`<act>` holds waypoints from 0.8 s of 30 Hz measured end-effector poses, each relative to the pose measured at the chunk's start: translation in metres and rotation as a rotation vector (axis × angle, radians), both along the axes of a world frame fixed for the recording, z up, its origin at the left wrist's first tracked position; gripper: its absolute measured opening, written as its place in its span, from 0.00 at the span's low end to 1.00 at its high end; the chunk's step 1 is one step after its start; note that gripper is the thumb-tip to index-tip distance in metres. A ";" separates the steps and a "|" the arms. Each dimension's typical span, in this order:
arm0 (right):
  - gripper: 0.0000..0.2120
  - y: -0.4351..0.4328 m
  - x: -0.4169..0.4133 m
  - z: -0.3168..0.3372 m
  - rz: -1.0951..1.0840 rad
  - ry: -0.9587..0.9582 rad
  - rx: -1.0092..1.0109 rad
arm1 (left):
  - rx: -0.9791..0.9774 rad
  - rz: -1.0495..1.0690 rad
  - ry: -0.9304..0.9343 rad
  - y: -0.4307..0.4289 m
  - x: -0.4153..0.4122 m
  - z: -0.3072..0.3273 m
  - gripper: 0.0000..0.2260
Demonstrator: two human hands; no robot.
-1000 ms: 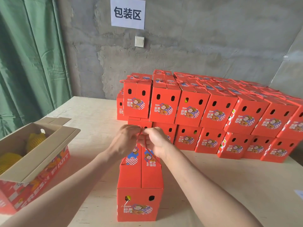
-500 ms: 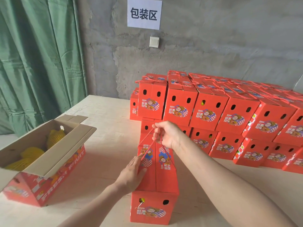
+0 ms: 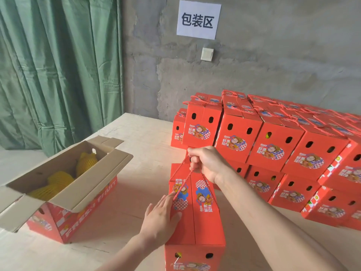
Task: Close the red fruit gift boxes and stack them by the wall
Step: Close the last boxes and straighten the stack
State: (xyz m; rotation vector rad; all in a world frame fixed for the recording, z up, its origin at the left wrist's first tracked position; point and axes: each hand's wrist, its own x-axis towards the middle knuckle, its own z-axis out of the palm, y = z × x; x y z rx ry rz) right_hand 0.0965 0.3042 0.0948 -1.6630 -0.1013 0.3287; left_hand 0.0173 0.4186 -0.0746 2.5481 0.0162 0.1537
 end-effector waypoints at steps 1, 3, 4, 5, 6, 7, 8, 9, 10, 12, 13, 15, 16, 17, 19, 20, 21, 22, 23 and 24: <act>0.15 0.006 0.004 0.002 0.009 -0.021 -0.011 | -0.016 0.019 -0.008 0.005 0.001 0.000 0.25; 0.15 0.021 0.015 0.008 0.010 -0.041 -0.022 | -0.062 0.063 -0.026 0.017 0.007 0.005 0.26; 0.14 0.028 0.021 0.009 0.010 -0.044 -0.025 | -0.079 0.086 -0.034 0.024 0.012 0.009 0.26; 0.14 0.035 0.028 0.011 0.007 -0.045 -0.030 | -0.084 0.109 -0.043 0.031 0.017 0.013 0.26; 0.14 0.042 0.034 0.013 0.001 -0.043 -0.034 | -0.081 0.137 -0.048 0.039 0.023 0.018 0.25; 0.14 0.050 0.042 0.015 -0.001 -0.044 -0.042 | -0.073 0.171 -0.052 0.047 0.030 0.022 0.25; 0.13 0.056 0.048 0.017 -0.001 -0.053 -0.055 | -0.056 0.209 -0.047 0.056 0.036 0.027 0.25; 0.13 0.064 0.055 0.019 0.000 -0.071 -0.068 | -0.035 0.247 -0.042 0.064 0.042 0.031 0.26; 0.12 0.070 0.060 0.020 -0.003 -0.097 -0.080 | -0.018 0.280 -0.032 0.072 0.047 0.034 0.27; 0.11 0.080 0.071 0.015 -0.033 -0.131 -0.085 | -0.022 0.315 -0.011 0.086 0.053 0.035 0.27; 0.10 0.084 0.075 0.009 -0.048 -0.160 -0.106 | -0.029 0.303 -0.004 0.091 0.053 0.033 0.26; 0.08 0.088 0.077 -0.009 -0.036 -0.354 -0.380 | -0.021 0.230 -0.002 0.098 0.048 0.024 0.24; 0.08 0.089 0.074 -0.021 -0.019 -0.492 -0.637 | -0.004 0.183 -0.011 0.101 0.045 0.017 0.22; 0.11 0.090 0.068 -0.034 -0.003 -0.629 -0.879 | 0.013 0.135 -0.029 0.105 0.042 0.012 0.21; 0.29 0.092 0.050 -0.067 0.162 -0.738 -1.101 | 0.033 0.071 -0.062 0.113 0.038 0.006 0.22; 0.38 0.092 0.042 -0.085 0.319 -0.727 -1.130 | 0.050 0.047 -0.079 0.118 0.039 0.005 0.23; 0.43 0.092 0.036 -0.102 0.474 -0.701 -1.141 | 0.091 0.022 -0.098 0.122 0.042 0.005 0.23; 0.44 0.092 0.032 -0.118 0.600 -0.682 -1.179 | 0.193 -0.003 -0.098 0.124 0.046 0.010 0.21; 0.42 0.093 0.031 -0.133 0.664 -0.695 -1.234 | 0.330 -0.021 -0.084 0.125 0.049 0.017 0.17; 0.39 0.093 0.033 -0.144 0.675 -0.734 -1.273 | 0.462 -0.026 -0.079 0.127 0.053 0.025 0.14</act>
